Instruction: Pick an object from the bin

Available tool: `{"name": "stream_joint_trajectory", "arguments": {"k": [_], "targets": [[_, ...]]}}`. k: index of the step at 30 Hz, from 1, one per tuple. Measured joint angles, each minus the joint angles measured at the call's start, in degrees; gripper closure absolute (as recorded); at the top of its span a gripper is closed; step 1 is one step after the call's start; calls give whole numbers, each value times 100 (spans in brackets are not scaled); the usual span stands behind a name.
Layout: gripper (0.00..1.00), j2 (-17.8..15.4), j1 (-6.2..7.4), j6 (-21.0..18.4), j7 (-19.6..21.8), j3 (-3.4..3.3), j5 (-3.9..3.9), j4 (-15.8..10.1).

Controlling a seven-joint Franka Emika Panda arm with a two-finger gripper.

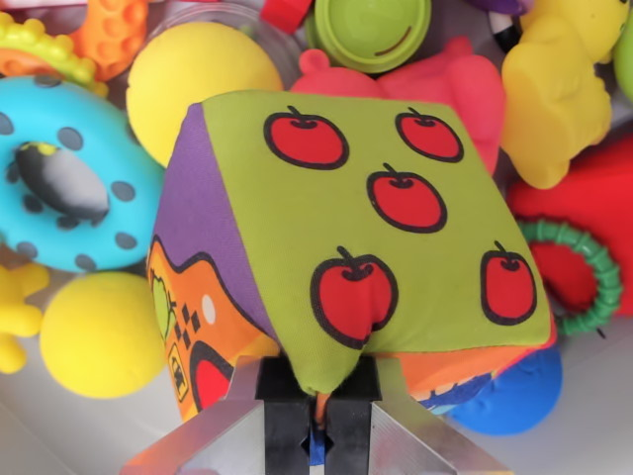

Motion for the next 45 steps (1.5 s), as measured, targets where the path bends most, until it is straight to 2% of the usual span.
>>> {"name": "stream_joint_trajectory", "arguments": {"k": [19,31,45], "targets": [[100,-904,3,-1157,-41,0,50,261],[100,-1430,3,-2044,-55,-8,69,626],[100,-1801,3,-2937,-62,-26,72,1146]]}}
